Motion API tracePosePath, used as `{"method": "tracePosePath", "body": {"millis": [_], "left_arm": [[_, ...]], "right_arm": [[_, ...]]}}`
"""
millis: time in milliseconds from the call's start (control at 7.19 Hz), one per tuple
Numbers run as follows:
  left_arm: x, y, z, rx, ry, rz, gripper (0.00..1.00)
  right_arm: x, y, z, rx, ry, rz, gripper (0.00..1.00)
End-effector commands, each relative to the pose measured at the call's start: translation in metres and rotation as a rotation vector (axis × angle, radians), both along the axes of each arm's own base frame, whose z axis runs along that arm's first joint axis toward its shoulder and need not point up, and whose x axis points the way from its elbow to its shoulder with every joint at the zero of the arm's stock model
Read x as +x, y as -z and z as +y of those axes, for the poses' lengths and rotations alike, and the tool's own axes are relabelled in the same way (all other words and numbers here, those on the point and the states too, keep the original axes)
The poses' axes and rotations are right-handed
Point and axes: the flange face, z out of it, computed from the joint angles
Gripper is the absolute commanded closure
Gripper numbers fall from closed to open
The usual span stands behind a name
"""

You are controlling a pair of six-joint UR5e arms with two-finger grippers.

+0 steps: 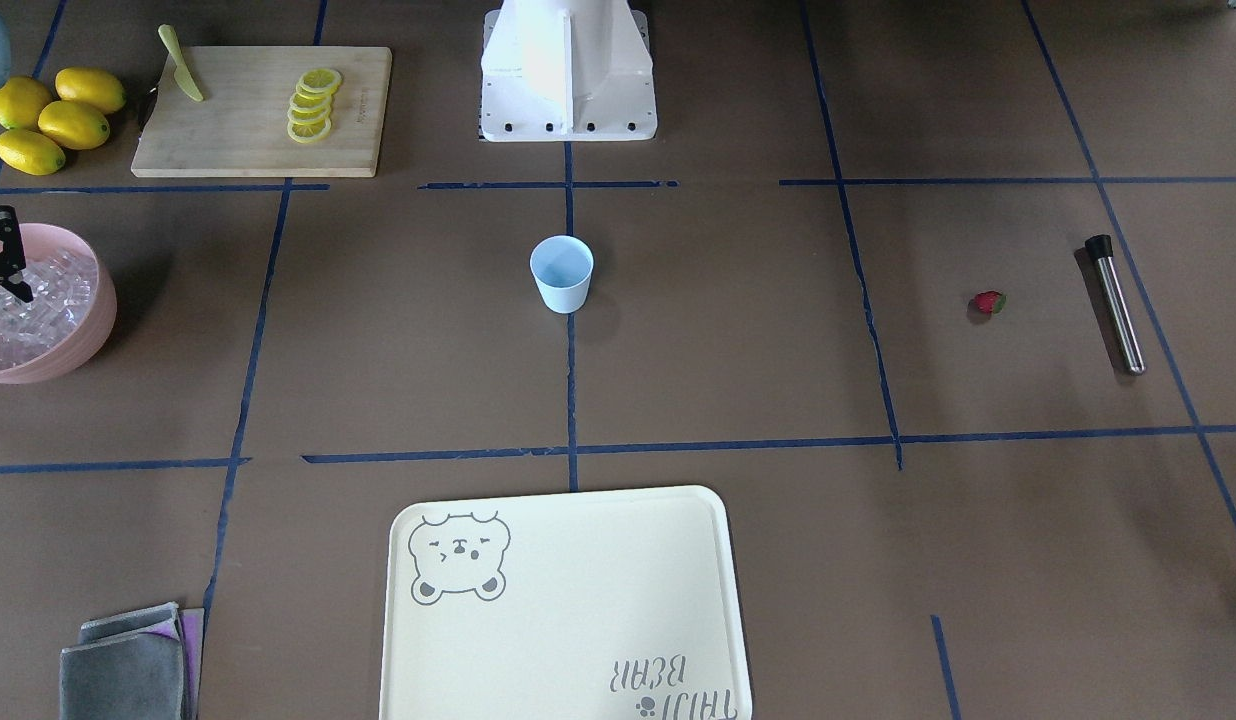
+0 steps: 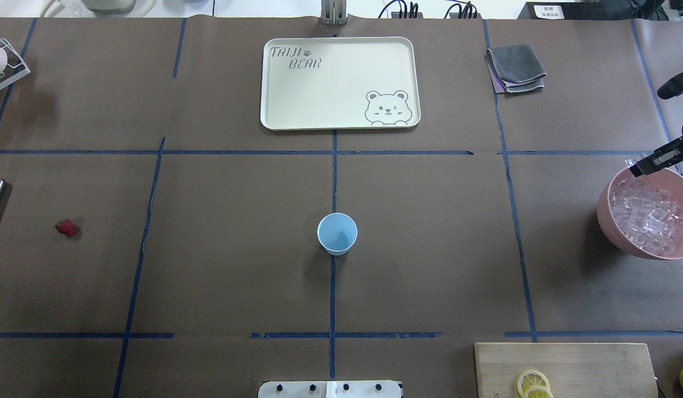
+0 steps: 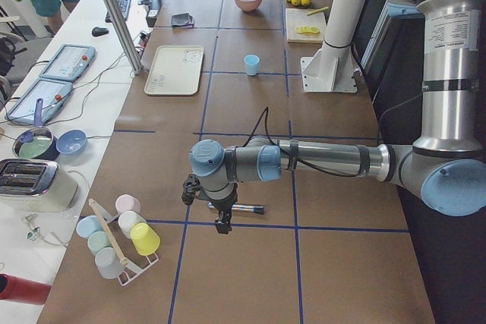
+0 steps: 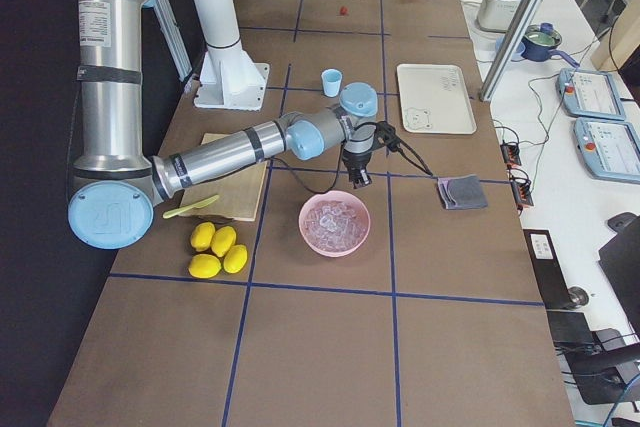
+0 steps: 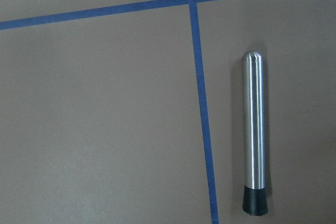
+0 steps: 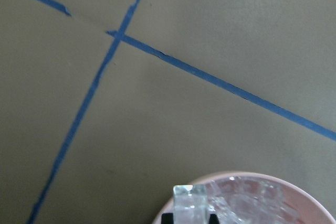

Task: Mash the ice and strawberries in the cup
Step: 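Carry the ice cube with the right gripper over the light-blue cup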

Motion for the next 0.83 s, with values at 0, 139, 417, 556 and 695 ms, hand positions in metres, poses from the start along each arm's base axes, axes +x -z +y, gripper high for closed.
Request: {"method": "tracePosePath", "body": {"millis": [0, 139, 417, 556, 695], "left_arm": [[0.0, 0.0, 0.0, 0.0, 0.0, 0.0, 0.0], [0.0, 0.001, -0.001, 0.003, 0.0, 0.0, 0.0], [0.0, 0.001, -0.001, 0.004, 0.0, 0.0, 0.0], [0.0, 0.001, -0.001, 0.004, 0.0, 0.0, 0.0], [0.0, 0.001, -0.001, 0.003, 0.0, 0.0, 0.0]], "right_arm": [[-0.083, 0.09, -0.009, -0.154, -0.117, -0.052, 0.98], [-0.143, 0.133, -0.001, -0.184, -0.145, -0.041, 0.98], [-0.251, 0.228, 0.025, -0.226, -0.214, 0.036, 1.0], [-0.296, 0.259, 0.035, -0.275, -0.246, 0.03, 1.0], [-0.351, 0.299, 0.042, -0.299, -0.295, 0.026, 1.0]]}}
